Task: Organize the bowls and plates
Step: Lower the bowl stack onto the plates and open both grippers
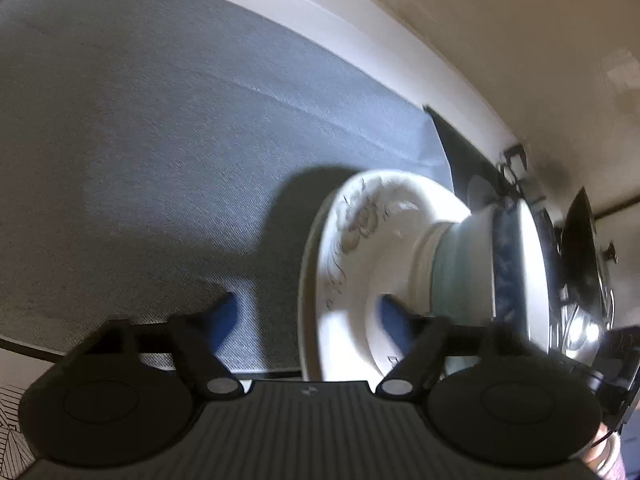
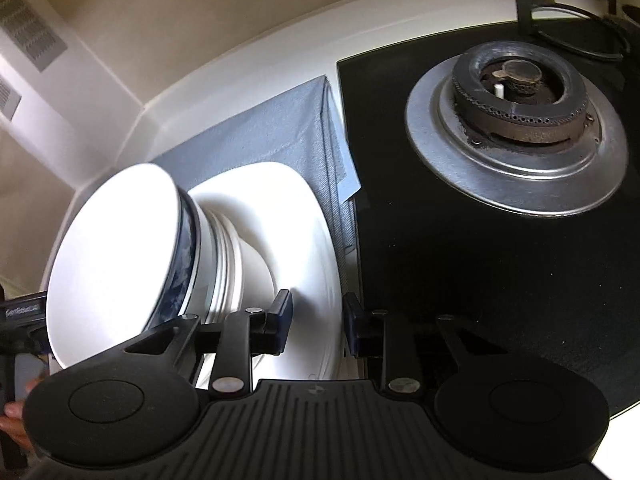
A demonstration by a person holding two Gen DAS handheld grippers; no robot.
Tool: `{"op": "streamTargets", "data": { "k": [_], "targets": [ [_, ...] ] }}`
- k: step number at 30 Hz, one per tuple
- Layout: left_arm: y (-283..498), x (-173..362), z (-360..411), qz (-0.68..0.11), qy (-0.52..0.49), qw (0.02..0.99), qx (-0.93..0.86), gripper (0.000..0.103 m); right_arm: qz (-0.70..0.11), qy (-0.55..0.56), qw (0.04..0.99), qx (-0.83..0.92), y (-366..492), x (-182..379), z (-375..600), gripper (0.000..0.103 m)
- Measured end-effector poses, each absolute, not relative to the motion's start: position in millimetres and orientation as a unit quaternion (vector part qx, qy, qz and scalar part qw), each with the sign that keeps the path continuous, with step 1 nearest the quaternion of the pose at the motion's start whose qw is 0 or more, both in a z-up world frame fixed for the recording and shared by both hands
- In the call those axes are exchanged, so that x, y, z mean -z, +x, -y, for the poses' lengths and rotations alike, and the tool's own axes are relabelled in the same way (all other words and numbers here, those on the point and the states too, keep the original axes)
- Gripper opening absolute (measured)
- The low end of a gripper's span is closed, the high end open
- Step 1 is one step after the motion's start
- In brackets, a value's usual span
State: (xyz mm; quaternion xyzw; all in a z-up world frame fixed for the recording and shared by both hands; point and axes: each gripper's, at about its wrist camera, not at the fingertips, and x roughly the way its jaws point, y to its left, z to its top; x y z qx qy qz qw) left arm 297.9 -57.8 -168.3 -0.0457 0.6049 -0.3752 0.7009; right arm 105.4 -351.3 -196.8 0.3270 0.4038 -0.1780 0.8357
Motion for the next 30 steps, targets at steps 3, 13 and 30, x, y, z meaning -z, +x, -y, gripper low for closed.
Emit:
{"op": "streamTargets", "data": {
  "k": [3, 13, 30],
  "targets": [
    [298, 171, 59, -0.612, -0.042, 0.694, 0.377, 0.049, -0.413, 0.319, 0.835, 0.177, 111, 195, 344, 0.030],
    [319, 171, 30, -0.617, -0.070, 0.702, 0.347, 0.039, -0.429, 0.306, 0.834, 0.163, 148, 192, 315, 0.029],
    [351, 171, 24, -0.614, -0.094, 0.719, 0.313, 0.039, -0.415, 0.255, 0.863, 0.130, 207, 192, 300, 0.030]
  ]
}}
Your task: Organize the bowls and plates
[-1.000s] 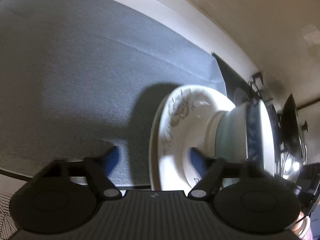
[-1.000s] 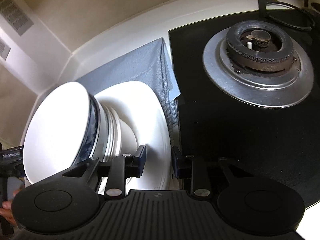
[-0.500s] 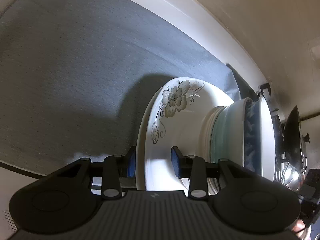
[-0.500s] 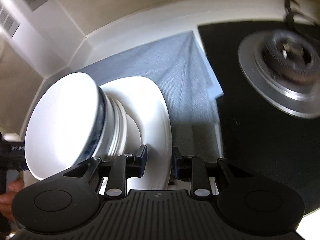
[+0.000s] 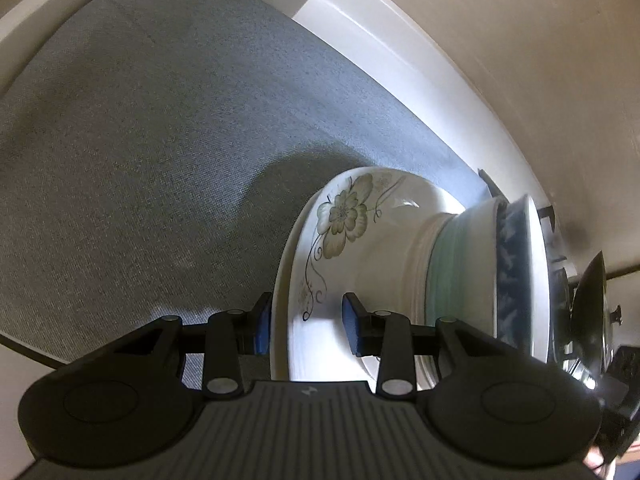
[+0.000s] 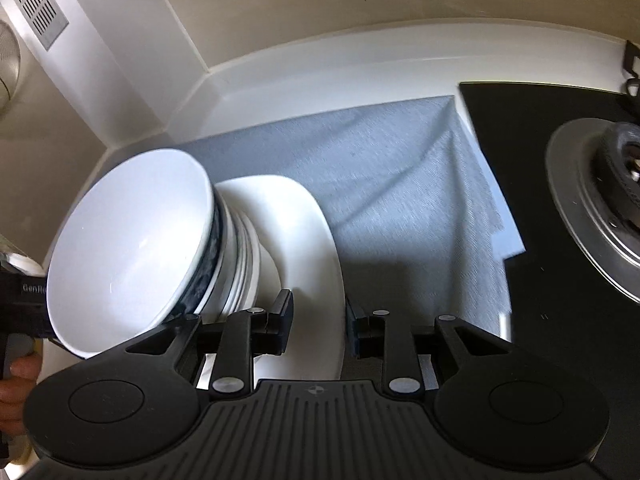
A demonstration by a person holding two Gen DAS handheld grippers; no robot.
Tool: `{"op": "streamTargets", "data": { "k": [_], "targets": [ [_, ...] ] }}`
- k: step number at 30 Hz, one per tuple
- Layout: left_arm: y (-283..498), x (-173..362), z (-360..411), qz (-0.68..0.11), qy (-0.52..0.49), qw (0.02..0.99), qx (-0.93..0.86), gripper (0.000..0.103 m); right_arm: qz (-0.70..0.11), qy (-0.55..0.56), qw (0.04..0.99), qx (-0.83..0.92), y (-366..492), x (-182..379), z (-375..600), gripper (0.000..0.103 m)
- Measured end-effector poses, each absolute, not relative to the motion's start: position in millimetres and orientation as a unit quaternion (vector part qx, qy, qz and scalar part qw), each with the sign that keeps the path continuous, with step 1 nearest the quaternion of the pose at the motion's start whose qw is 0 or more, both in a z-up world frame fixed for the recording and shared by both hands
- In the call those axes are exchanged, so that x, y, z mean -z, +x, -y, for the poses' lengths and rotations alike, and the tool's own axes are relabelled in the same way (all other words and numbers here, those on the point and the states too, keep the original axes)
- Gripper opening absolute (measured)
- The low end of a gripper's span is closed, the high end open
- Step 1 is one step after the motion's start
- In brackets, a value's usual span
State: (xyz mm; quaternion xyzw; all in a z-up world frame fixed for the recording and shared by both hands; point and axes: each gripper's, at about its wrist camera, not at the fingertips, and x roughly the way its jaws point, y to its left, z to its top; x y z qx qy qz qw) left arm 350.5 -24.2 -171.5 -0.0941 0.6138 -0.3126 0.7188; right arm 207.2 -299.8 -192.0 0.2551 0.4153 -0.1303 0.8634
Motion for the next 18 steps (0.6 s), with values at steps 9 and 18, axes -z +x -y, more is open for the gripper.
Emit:
{"op": "streamTargets", "data": {
  "k": [9, 18],
  "targets": [
    [348, 168, 64, -0.598, -0.067, 0.732, 0.320, 0.044, -0.410, 0.309, 0.849, 0.127, 185, 202, 319, 0.028],
    [350, 157, 36, -0.587, -0.080, 0.746, 0.304, 0.094, -0.415, 0.297, 0.849, 0.137, 181, 197, 310, 0.031]
  ]
}}
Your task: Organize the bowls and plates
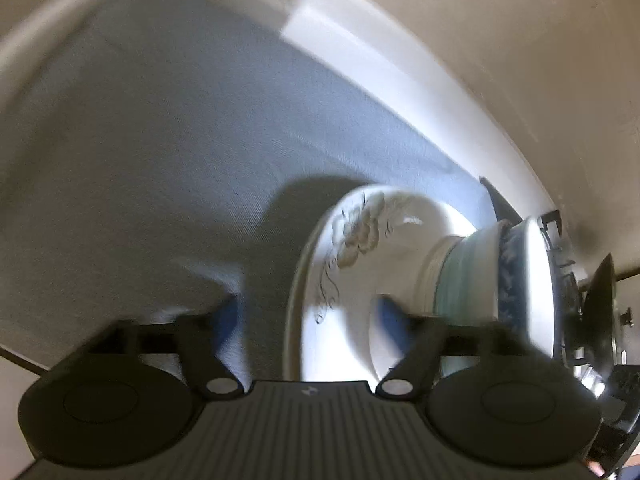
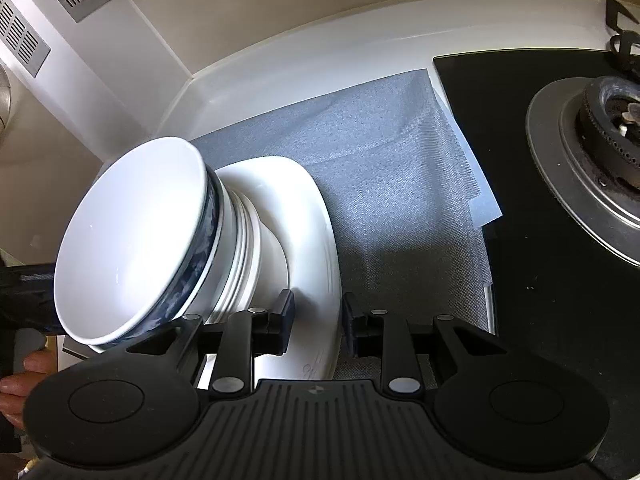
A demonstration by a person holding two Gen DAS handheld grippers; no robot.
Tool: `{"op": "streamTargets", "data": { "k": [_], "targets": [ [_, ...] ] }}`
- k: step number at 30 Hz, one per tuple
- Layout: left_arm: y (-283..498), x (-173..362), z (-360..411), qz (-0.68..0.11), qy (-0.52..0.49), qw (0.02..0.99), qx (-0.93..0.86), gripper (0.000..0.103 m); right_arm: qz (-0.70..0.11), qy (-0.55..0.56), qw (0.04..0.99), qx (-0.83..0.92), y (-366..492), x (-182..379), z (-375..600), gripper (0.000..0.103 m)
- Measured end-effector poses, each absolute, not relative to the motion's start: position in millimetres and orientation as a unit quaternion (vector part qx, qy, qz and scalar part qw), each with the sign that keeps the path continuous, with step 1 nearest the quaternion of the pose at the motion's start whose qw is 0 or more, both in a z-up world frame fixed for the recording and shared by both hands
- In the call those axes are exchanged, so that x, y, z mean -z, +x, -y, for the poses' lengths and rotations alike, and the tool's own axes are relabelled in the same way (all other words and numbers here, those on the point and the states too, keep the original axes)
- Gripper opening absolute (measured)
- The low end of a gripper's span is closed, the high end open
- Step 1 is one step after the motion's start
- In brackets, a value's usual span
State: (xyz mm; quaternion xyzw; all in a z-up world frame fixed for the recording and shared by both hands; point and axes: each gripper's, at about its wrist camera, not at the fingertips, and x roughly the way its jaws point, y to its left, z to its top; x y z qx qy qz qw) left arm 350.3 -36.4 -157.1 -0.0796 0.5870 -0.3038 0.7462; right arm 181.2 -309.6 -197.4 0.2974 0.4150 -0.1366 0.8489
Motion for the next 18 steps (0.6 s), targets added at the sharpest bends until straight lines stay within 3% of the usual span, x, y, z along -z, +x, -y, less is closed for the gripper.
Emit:
{"op": "streamTargets", "data": {
  "k": [2, 3, 7, 12, 18],
  "targets": [
    [345, 140, 31, -0.563, -0.058, 0.767, 0.304, 0.098, -0.415, 0.286, 0.850, 0.152, 176, 188, 305, 0.052],
    [341, 130, 28, -0.551, -0.044, 0.775, 0.306, 0.103, -0.412, 0.277, 0.853, 0.159, 172, 182, 301, 0.056],
    [311, 83, 22, -0.474, 0.043, 0.826, 0.302, 0.103, -0.395, 0.252, 0.864, 0.182, 148, 157, 284, 0.074],
    [262, 46, 10, -0.359, 0.136, 0.871, 0.307, 0.103, -0.373, 0.188, 0.883, 0.214, 117, 123, 239, 0.081],
    [226, 34, 4, -0.373, 0.142, 0.876, 0.271, 0.103, -0.355, 0.193, 0.897, 0.180, 99, 95, 206, 0.087]
  ]
}}
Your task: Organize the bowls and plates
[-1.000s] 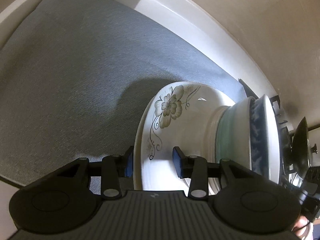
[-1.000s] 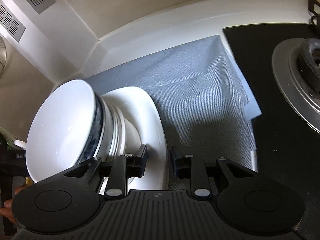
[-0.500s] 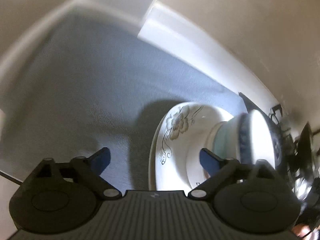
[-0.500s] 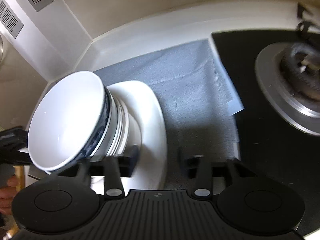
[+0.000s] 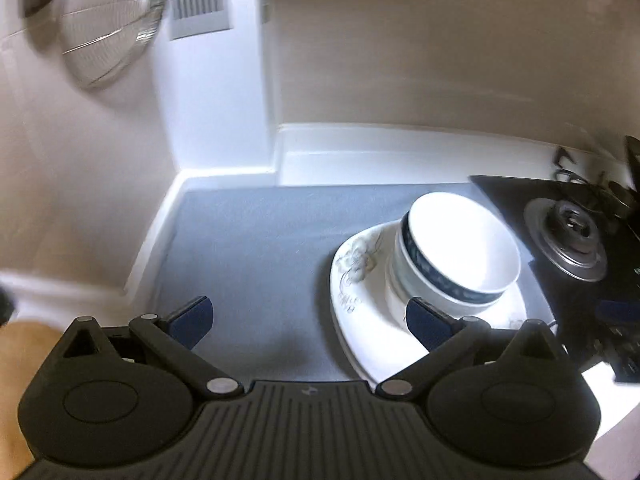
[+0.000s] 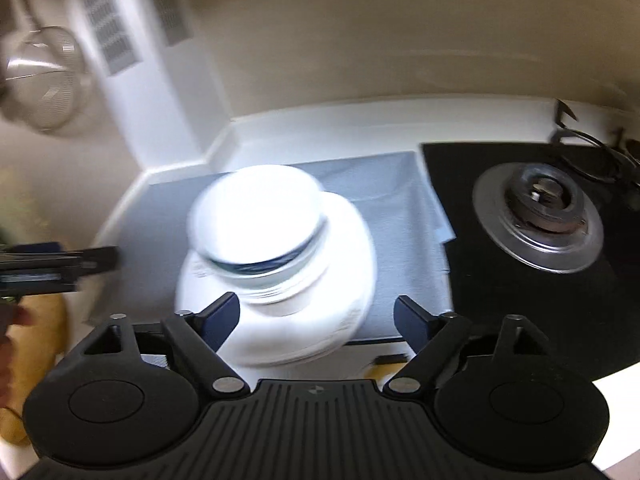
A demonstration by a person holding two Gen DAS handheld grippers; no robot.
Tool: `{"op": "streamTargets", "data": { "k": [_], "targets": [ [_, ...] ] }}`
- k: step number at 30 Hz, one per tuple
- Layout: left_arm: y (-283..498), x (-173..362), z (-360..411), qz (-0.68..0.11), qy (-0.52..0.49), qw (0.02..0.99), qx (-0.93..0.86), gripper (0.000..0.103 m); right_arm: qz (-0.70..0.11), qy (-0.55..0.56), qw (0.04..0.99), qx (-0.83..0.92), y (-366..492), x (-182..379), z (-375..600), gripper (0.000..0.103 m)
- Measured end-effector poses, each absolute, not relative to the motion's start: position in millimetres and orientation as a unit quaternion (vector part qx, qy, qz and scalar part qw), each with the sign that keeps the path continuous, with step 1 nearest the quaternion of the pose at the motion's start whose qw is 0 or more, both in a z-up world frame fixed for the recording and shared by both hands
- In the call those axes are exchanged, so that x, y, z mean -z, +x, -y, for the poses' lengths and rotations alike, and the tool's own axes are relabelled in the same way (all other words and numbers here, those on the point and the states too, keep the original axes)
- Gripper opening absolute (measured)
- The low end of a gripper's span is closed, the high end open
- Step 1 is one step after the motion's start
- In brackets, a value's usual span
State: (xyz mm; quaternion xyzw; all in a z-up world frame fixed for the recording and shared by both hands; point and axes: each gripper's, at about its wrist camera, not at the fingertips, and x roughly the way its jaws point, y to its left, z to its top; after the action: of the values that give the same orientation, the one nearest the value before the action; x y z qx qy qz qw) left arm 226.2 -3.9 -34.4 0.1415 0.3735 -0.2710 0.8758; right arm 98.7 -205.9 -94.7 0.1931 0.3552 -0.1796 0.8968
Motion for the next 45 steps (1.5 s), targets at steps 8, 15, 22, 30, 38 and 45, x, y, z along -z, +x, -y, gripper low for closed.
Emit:
{"op": "streamTargets", "data": {
  "k": [8, 15, 22, 30, 38, 45],
  "targets": [
    [156, 23, -1, -0.385, 0.121, 0.907, 0.121, 0.103, -0.326, 0.141, 0.929, 0.101, 76, 78, 190, 0.090],
    [68, 6, 17, -0.350, 0.125, 0.925, 0.080, 0.103, -0.324, 0.127, 0.935, 0.068, 20, 75, 203, 0.091],
    [12, 3, 39, -0.373, 0.171, 0.906, 0.100, 0.103, -0.323, 0.130, 0.936, 0.047, -17, 74, 210, 0.091],
    [-3, -6, 37, -0.358, 0.160, 0.913, 0.112, 0.103, -0.308, 0.106, 0.944, 0.058, -37, 63, 206, 0.094],
    [2, -4, 43, -0.364, 0.165, 0.909, 0.123, 0.103, -0.300, 0.108, 0.945, 0.065, -39, 62, 208, 0.098],
    [8, -2, 50, -0.367, 0.172, 0.905, 0.126, 0.103, -0.296, 0.112, 0.946, 0.065, -35, 63, 210, 0.103]
  ]
}}
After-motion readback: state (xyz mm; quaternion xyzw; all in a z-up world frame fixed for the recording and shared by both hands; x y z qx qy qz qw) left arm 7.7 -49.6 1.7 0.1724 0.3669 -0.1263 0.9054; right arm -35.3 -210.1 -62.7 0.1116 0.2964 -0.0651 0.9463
